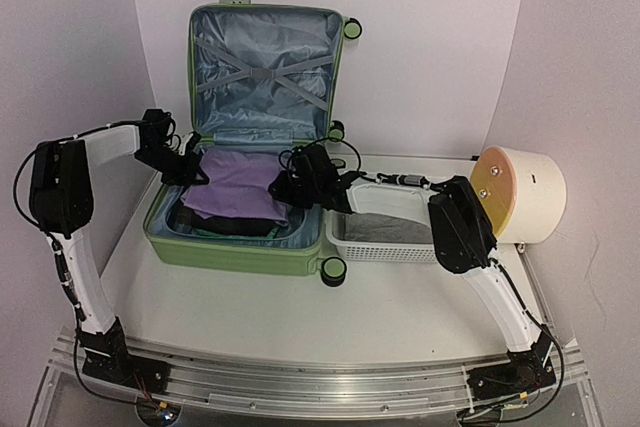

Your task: Open, take out, and arrange the luggage

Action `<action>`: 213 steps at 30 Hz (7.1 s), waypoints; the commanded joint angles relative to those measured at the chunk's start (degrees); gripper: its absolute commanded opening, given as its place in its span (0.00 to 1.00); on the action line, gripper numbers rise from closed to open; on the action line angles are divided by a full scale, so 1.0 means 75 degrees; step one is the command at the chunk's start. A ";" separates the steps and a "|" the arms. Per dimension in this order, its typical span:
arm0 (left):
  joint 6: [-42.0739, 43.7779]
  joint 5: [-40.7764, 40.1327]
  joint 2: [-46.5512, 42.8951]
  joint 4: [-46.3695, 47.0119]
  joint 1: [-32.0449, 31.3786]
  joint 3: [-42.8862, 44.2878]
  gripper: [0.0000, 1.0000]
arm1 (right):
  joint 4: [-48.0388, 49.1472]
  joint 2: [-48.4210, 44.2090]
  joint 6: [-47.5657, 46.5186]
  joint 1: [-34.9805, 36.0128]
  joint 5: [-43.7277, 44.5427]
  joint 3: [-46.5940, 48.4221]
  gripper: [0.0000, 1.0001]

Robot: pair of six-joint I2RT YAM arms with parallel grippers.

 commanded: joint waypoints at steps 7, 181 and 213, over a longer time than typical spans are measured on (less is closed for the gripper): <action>0.0300 -0.0618 -0.0227 0.0405 0.0071 0.0030 0.00 | -0.2419 -0.0295 0.0593 0.0023 -0.0240 0.0849 0.60; 0.1656 -0.0178 0.2535 -0.0171 -0.4827 0.6521 0.18 | -0.2611 -0.5057 -0.1922 -0.3310 -0.2230 -0.4648 0.00; 0.0413 -0.0973 -0.0076 -0.0099 -0.0755 0.1561 0.63 | -0.1209 -0.2998 -0.0944 -0.1556 -0.1193 -0.1964 0.34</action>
